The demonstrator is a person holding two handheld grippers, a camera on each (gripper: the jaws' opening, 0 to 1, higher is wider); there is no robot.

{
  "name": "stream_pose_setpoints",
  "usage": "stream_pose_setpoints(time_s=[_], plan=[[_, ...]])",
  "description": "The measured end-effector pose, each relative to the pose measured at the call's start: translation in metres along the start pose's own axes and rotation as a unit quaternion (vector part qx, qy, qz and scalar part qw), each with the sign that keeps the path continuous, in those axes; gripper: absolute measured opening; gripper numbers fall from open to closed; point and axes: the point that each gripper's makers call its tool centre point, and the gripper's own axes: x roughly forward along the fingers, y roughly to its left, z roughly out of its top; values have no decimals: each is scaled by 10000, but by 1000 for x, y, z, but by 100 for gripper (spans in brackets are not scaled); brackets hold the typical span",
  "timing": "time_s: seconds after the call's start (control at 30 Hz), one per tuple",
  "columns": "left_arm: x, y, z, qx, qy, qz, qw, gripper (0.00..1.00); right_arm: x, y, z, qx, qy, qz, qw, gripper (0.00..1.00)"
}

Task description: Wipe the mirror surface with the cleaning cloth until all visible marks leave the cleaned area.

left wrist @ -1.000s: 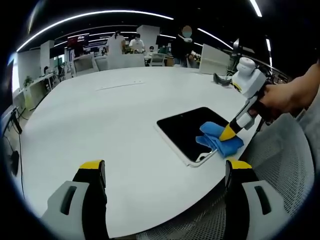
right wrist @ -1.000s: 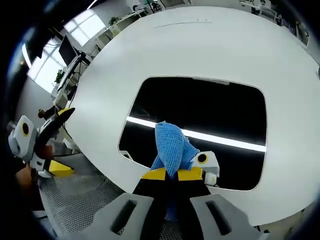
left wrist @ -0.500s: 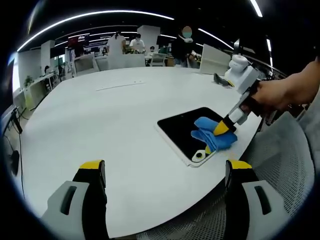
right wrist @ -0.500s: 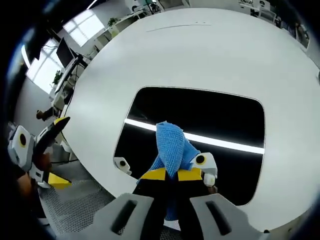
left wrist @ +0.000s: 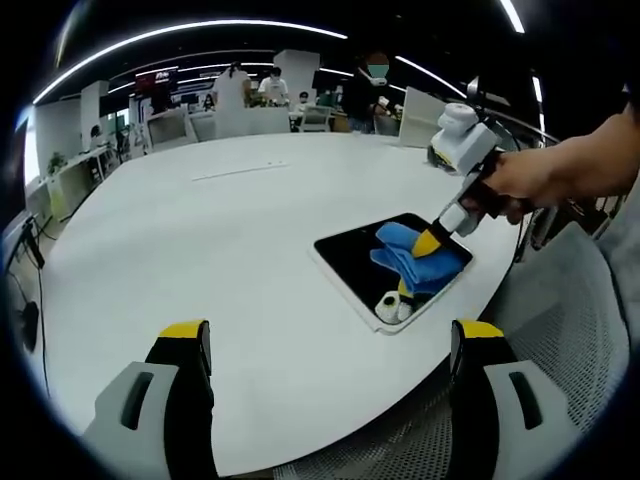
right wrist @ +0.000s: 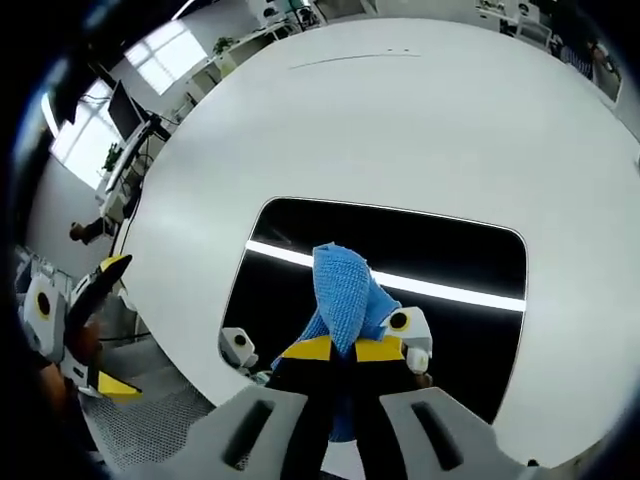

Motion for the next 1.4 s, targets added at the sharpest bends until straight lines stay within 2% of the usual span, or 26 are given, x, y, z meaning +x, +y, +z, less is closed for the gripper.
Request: stream_pose_setpoints(time_s=[0.83,1.4], plan=[[2,-1,-1,-19,17,-41,10000,99,17,-12,47,-145,-26,-186,9997,0],[1,-1,-1,-28,28,-43,10000,99,21,-15,70,-113,-84,-247,9996,0]])
